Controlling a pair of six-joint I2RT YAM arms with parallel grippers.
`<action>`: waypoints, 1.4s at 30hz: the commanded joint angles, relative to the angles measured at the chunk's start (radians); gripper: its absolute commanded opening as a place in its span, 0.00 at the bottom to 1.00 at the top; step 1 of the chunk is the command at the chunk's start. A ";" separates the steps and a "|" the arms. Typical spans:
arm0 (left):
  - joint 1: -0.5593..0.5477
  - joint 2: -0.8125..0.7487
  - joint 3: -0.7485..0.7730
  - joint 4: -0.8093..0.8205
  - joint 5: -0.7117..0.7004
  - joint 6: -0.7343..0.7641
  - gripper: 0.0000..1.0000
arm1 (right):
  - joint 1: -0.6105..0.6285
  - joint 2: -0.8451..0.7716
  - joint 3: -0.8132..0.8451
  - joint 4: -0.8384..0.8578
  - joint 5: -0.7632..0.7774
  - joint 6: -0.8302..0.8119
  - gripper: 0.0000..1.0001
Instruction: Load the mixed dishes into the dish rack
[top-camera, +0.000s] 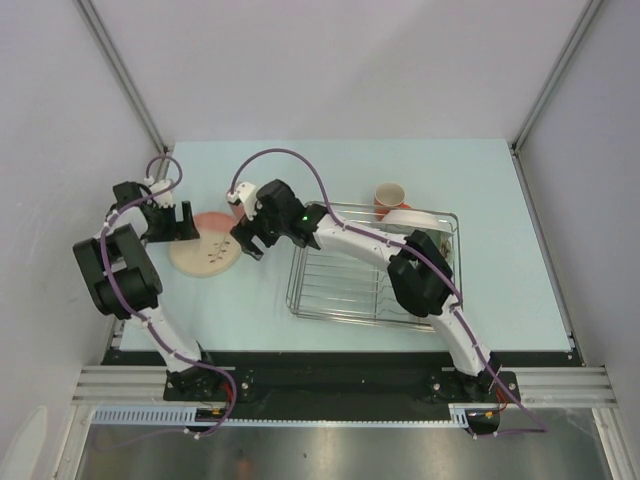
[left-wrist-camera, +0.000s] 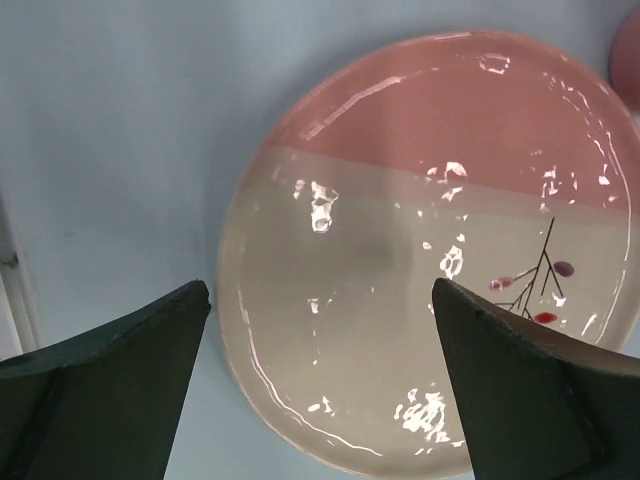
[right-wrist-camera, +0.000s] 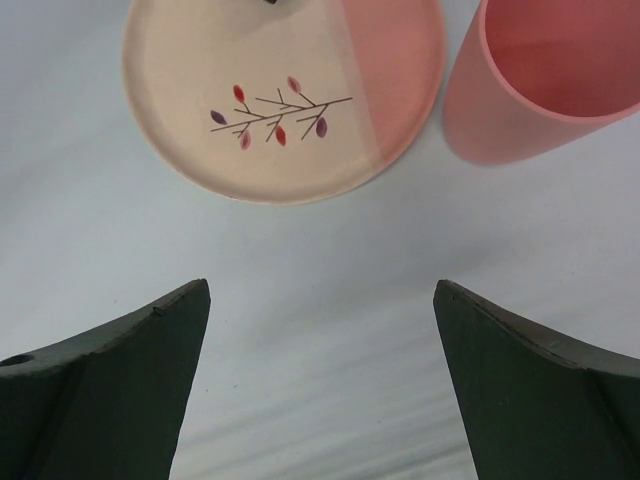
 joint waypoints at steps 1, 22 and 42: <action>0.006 0.047 0.078 0.037 0.004 -0.026 1.00 | -0.018 0.037 0.039 0.040 -0.069 0.072 1.00; 0.008 0.108 0.036 -0.044 0.158 0.106 0.89 | -0.091 0.234 0.140 0.091 -0.376 0.393 1.00; -0.035 0.031 -0.008 -0.214 0.250 0.230 0.75 | -0.116 0.271 0.137 0.124 -0.368 0.461 1.00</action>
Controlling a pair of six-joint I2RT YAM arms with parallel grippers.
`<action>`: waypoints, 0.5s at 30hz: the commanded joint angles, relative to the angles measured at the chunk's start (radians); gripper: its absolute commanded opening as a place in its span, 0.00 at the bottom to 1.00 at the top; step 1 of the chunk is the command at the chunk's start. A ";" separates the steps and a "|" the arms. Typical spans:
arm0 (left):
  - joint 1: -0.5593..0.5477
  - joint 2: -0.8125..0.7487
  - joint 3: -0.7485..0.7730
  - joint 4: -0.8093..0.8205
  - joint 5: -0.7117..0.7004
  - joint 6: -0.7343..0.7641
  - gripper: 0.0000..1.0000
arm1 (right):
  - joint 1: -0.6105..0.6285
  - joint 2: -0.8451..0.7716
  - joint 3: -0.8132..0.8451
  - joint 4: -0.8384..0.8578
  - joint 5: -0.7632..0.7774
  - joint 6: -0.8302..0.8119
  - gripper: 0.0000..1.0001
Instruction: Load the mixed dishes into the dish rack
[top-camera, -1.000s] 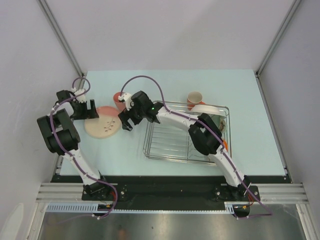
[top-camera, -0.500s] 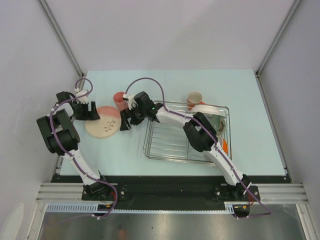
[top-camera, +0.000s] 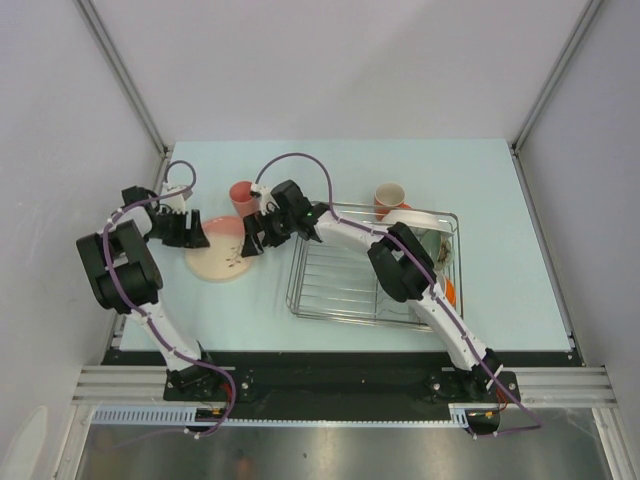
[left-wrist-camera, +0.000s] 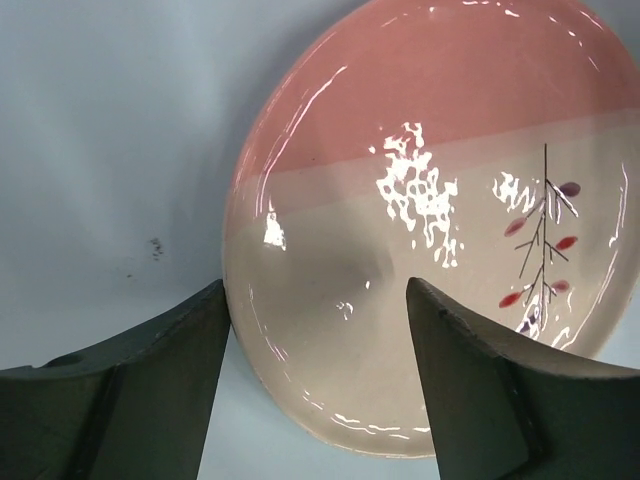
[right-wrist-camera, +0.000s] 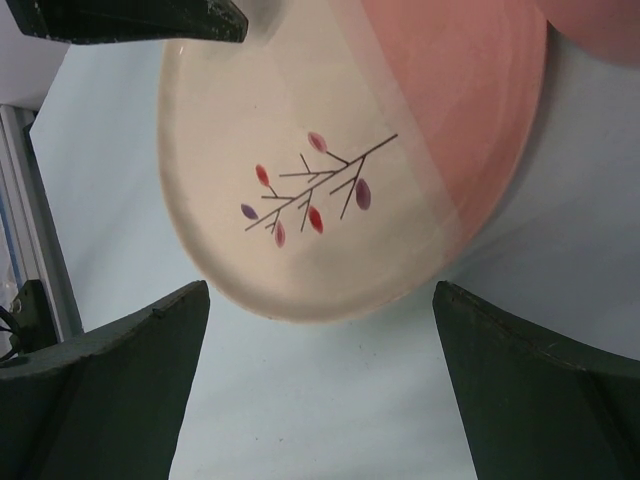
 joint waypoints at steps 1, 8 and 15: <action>-0.018 -0.036 -0.022 -0.126 0.079 0.038 0.75 | -0.006 0.016 0.019 0.037 0.002 0.018 1.00; -0.034 -0.053 -0.031 -0.141 0.136 0.020 0.53 | -0.010 0.020 0.009 0.052 -0.026 0.030 1.00; -0.048 -0.034 -0.019 -0.151 0.191 -0.008 0.34 | -0.012 0.027 0.006 0.052 -0.044 0.039 1.00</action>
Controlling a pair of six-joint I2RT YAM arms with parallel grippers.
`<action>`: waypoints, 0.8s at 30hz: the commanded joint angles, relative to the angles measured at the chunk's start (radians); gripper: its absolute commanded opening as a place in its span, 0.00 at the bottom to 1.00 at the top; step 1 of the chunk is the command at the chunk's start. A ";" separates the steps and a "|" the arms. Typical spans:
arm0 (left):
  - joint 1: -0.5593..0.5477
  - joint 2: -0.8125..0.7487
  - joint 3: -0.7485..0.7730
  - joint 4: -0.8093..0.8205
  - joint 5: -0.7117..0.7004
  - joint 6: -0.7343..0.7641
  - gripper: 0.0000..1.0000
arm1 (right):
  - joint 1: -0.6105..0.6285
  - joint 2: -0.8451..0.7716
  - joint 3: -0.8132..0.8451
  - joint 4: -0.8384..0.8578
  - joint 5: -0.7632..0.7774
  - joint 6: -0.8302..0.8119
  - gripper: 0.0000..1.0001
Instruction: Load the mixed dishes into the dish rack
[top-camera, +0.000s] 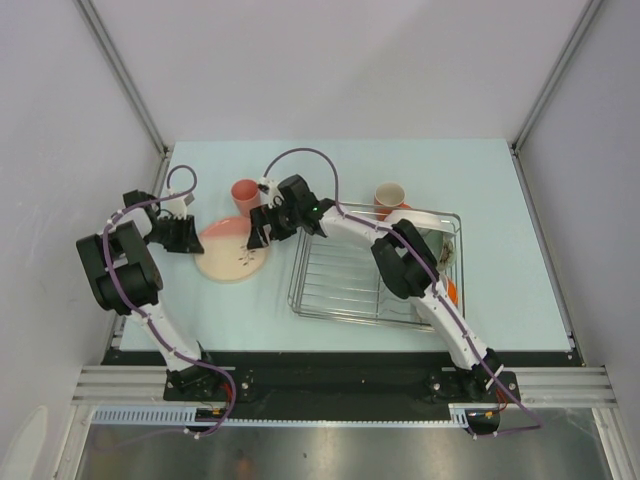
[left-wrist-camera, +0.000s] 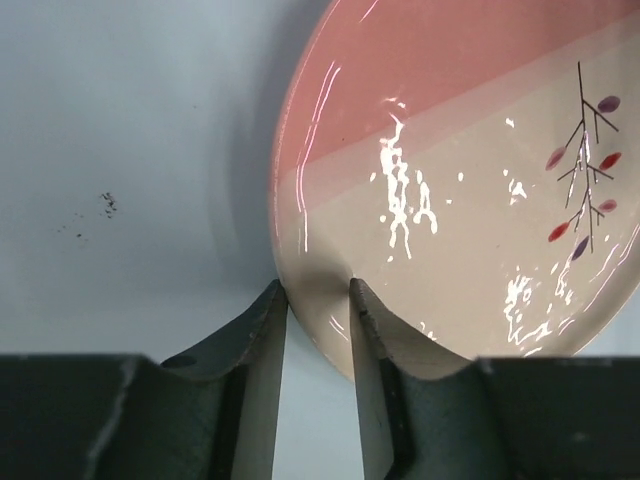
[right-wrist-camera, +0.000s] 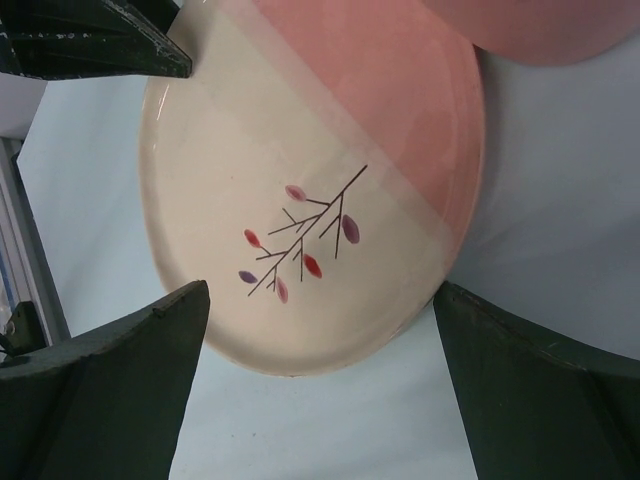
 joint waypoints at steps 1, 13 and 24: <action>-0.048 -0.017 0.001 -0.072 0.199 -0.033 0.32 | 0.021 0.025 0.008 0.053 -0.063 0.017 1.00; -0.048 -0.052 0.007 -0.105 0.243 -0.025 0.00 | 0.016 0.042 0.005 0.076 -0.111 0.020 0.43; -0.079 -0.054 -0.014 -0.077 0.276 -0.054 0.00 | 0.017 0.040 0.012 0.070 -0.115 0.019 0.00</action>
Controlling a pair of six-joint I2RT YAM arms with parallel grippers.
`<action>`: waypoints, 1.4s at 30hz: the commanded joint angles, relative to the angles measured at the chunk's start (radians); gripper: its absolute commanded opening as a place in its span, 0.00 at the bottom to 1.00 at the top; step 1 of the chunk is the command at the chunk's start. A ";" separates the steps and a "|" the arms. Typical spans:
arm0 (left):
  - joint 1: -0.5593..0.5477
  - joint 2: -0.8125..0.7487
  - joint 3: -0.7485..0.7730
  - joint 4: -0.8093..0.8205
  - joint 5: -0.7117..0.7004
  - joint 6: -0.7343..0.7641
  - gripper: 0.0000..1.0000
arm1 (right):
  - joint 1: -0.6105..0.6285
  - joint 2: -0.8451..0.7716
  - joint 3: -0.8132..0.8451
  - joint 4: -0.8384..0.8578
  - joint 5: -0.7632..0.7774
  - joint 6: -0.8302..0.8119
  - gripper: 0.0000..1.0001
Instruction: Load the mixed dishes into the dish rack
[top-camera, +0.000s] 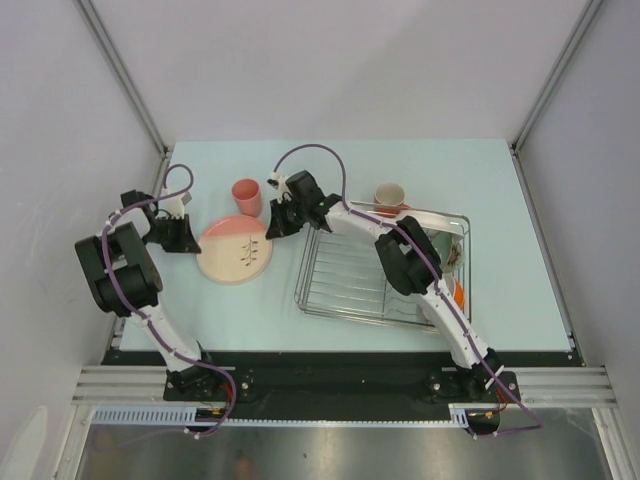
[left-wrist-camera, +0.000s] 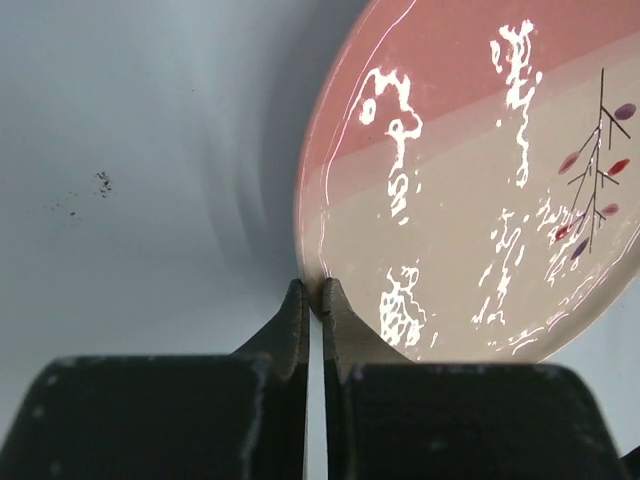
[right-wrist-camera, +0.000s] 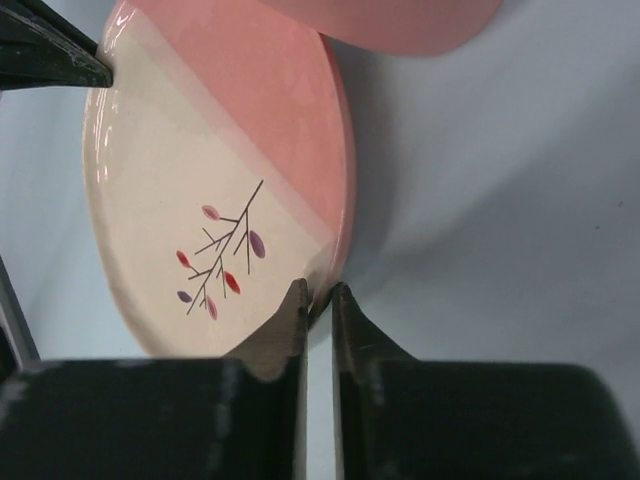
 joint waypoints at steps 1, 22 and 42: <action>-0.090 -0.041 -0.019 -0.046 0.267 -0.023 0.00 | 0.056 0.040 0.014 0.104 -0.160 0.021 0.00; -0.041 0.122 0.150 -0.101 0.245 0.022 0.73 | 0.127 -0.065 0.028 -0.035 -0.048 -0.249 0.00; -0.026 0.174 0.177 -0.244 0.308 0.123 0.48 | 0.142 -0.137 -0.041 0.004 0.064 -0.314 0.00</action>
